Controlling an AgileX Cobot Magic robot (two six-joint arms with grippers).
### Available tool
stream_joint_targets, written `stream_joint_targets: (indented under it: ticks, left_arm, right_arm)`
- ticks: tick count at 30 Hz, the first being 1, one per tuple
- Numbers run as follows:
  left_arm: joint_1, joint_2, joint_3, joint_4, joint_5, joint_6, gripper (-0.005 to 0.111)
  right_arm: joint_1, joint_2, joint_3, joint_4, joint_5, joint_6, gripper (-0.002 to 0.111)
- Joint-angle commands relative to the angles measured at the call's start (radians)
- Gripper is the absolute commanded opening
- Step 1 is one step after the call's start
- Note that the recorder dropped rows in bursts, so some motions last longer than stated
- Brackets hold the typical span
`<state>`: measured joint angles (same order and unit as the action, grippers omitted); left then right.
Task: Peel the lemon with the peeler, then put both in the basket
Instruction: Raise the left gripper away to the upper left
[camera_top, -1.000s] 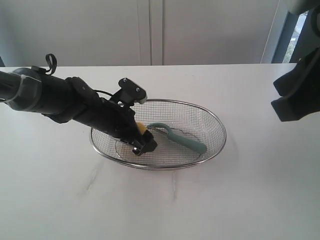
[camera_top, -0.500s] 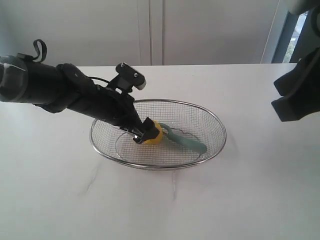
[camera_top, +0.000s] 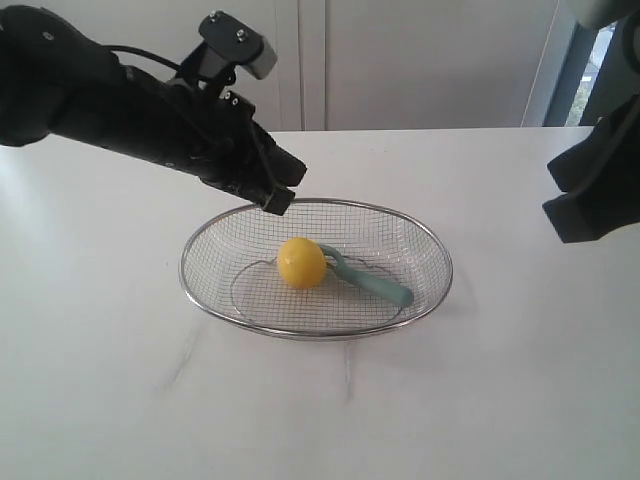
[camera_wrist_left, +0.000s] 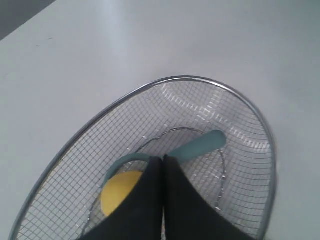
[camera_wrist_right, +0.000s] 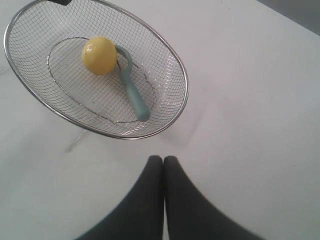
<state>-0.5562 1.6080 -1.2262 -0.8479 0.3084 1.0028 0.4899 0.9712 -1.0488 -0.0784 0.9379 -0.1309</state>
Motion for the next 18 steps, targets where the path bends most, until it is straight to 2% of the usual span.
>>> stream_joint_targets:
  ticks: [1, 7, 9, 18]
  left_arm:
    - [-0.002, -0.108, -0.003, 0.096, 0.115, -0.115, 0.000]
    - [-0.002, -0.260, -0.003, 0.485, 0.249, -0.447, 0.000]
    - [-0.002, -0.325, 0.011, 0.569, 0.290, -0.536, 0.000]
    - [-0.002, -0.670, 0.180, 0.706, 0.405, -0.738, 0.000]
  right_arm:
    - [-0.003, -0.004, 0.006, -0.007, -0.012, 0.005, 0.000]
    - [-0.003, -0.004, 0.006, -0.007, -0.009, 0.005, 0.000]
    - [-0.003, -0.004, 0.006, -0.007, -0.005, 0.005, 0.000]
    - [-0.003, -0.004, 0.006, -0.007, 0.002, 0.005, 0.000]
